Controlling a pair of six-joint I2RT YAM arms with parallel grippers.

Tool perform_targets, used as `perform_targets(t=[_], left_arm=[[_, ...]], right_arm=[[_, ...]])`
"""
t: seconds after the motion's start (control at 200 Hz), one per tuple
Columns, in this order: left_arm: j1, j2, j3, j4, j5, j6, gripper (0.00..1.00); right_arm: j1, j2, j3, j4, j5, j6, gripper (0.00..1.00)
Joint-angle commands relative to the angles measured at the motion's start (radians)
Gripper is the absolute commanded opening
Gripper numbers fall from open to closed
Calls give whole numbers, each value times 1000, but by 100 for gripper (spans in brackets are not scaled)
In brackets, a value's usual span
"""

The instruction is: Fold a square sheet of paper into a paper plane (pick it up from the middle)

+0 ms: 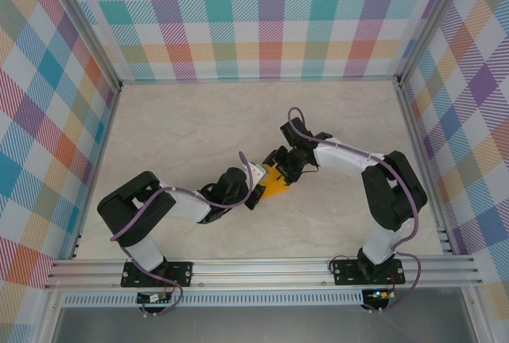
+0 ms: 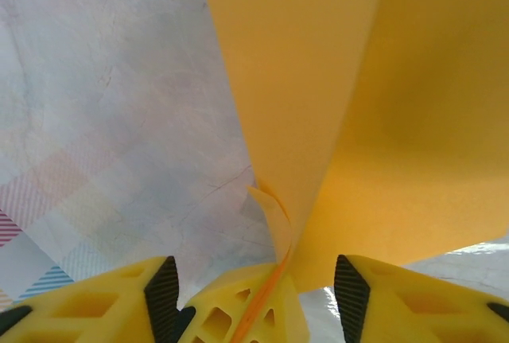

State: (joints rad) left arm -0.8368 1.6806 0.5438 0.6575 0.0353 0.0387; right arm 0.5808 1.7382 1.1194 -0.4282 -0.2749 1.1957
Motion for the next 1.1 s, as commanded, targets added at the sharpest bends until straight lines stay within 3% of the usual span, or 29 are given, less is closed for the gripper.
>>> perform_targets(t=[0.0,0.17,0.485,0.695,1.095], left_arm=[[-12,2,-4,-3,15,-29,0],[-12,-4,5,-16,44,-121,0],[-10,29,28,-26,40,-374,1],[-10,45,62,-59,67,-484,1],[4,67,106,-113,131,-654,2]], right_arm=[[-29,-78,-40,37,-21,-79,66],[-61,-156,-125,108,-41,-210,74],[-84,-289,-311,262,-52,-356,75],[-84,-244,-350,342,-135,-378,69],[-84,-137,-351,412,-161,-415,62]])
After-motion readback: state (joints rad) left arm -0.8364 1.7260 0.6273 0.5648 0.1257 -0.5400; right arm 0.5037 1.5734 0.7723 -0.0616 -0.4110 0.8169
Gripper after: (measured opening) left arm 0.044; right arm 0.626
